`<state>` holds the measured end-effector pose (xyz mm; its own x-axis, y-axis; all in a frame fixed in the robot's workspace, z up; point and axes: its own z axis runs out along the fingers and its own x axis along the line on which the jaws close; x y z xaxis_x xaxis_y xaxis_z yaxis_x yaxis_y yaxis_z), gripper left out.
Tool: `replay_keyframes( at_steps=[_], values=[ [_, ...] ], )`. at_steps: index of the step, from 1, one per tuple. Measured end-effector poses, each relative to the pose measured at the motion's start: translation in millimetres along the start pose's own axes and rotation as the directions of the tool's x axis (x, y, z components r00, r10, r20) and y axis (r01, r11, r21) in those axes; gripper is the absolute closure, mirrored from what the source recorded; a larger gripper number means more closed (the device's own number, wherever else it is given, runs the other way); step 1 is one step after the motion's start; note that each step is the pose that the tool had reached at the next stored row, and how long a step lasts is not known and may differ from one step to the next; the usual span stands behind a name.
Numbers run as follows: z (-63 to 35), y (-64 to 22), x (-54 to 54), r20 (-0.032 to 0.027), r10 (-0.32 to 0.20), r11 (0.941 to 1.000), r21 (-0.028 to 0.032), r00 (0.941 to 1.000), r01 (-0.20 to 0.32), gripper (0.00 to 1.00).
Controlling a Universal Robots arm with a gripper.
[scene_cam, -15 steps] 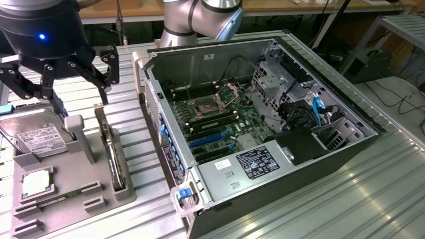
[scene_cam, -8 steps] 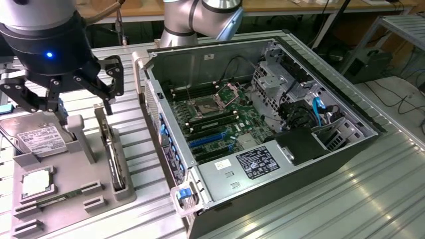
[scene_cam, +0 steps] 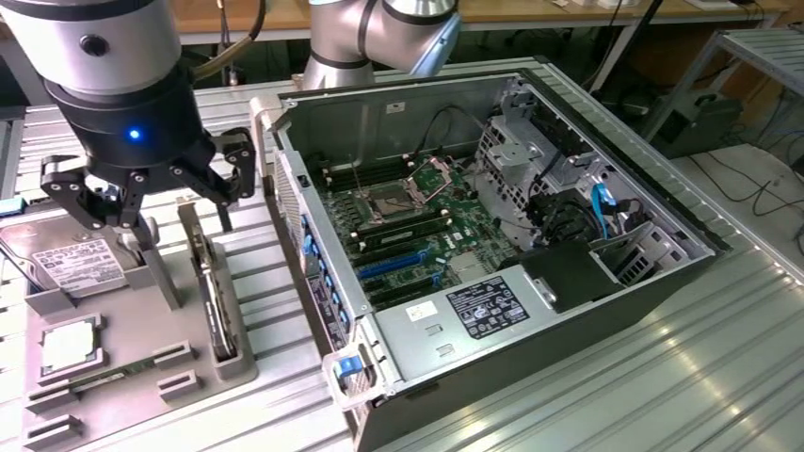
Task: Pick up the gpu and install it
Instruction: 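Pick up the gpu and move the gpu toward the slot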
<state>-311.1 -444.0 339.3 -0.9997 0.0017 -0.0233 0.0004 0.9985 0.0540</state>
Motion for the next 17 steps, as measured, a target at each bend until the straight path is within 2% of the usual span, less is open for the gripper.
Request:
replay_keyframes(
  at_steps=[3, 8, 17],
  values=[
    [5.2, -1.5, -0.1, 0.0, 0.0, 1.0, 0.0, 1.0, 0.0, 0.27],
    [14.2, -8.8, 0.1, 0.0001, 0.0, 1.0, -0.0001, 1.0, 0.0, 0.27],
    [30.6, -10.0, -0.5, 0.0, 0.0, 1.0, 0.0, 1.0, 0.0, 0.27]
  ],
)
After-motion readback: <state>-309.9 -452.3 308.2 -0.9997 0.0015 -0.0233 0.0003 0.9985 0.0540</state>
